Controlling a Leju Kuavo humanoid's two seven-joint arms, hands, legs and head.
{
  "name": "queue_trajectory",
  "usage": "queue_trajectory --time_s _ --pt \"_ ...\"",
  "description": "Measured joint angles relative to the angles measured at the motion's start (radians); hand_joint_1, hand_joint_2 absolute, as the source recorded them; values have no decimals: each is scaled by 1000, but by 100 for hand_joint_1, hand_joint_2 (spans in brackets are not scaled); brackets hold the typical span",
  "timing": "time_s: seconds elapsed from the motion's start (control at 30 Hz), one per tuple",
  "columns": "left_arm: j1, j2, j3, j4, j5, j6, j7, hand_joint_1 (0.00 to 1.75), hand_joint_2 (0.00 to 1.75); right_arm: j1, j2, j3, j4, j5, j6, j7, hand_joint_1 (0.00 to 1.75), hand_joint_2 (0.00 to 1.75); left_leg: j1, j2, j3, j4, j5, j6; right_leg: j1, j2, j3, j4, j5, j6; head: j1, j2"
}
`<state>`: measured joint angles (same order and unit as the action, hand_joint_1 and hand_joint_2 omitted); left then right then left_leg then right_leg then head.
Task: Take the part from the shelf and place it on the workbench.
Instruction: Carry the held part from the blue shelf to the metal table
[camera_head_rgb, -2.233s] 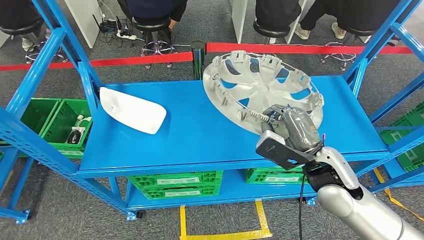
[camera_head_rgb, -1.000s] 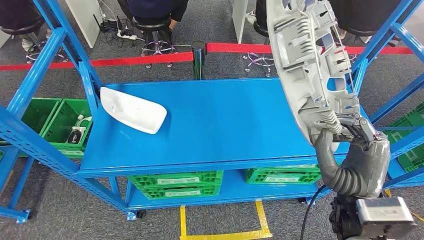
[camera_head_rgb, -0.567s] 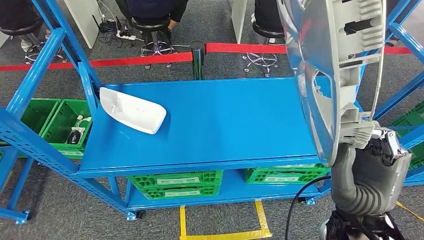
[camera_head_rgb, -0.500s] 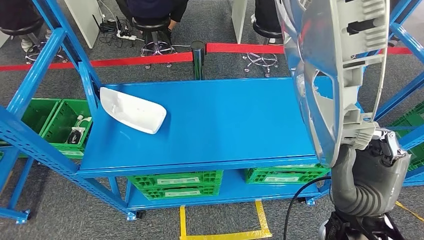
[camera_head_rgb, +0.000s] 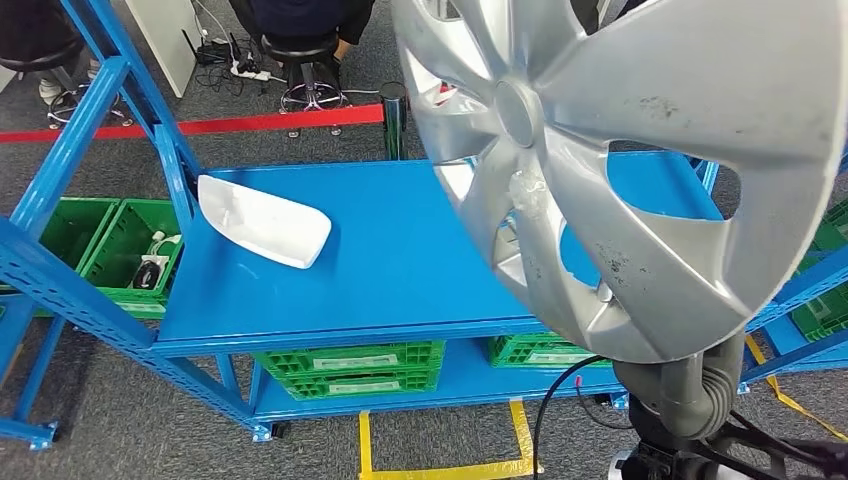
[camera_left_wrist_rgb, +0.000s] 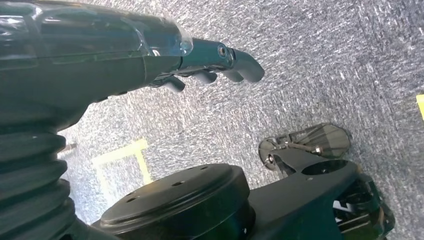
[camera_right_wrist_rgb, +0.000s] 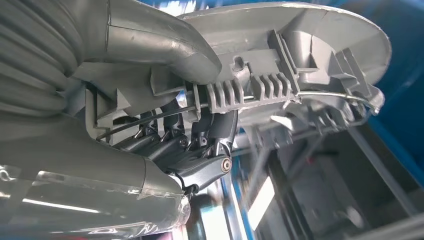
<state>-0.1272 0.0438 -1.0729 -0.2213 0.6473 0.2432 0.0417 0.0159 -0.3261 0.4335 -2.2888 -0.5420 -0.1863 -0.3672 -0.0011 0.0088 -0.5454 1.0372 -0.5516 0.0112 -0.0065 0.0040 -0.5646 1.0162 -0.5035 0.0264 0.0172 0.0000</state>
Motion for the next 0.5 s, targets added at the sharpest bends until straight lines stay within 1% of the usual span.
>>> queue_trajectory --time_s 0.13,0.23,0.33,0.5 --pt "0 1 1 0 11 5 0 0 175 -10 27 20 44 -135 117 -11 175 175 0 3 0 0 0 0 0 2 0 0 0 0 -1 0" --pt "0 3 1 0 13 12 1 0 175 -14 46 38 76 -199 169 -17 175 175 0 3 1 0 0 0 0 2 0 0 0 0 0 0" --pt "0 6 1 0 16 21 -5 0 175 -15 63 53 104 -234 191 -27 175 175 0 3 2 0 0 0 0 2 0 0 0 0 0 0" --pt "0 11 2 0 23 19 -15 0 175 -13 79 69 138 -255 193 -45 175 175 0 2 2 0 0 0 0 2 0 0 0 0 0 0"
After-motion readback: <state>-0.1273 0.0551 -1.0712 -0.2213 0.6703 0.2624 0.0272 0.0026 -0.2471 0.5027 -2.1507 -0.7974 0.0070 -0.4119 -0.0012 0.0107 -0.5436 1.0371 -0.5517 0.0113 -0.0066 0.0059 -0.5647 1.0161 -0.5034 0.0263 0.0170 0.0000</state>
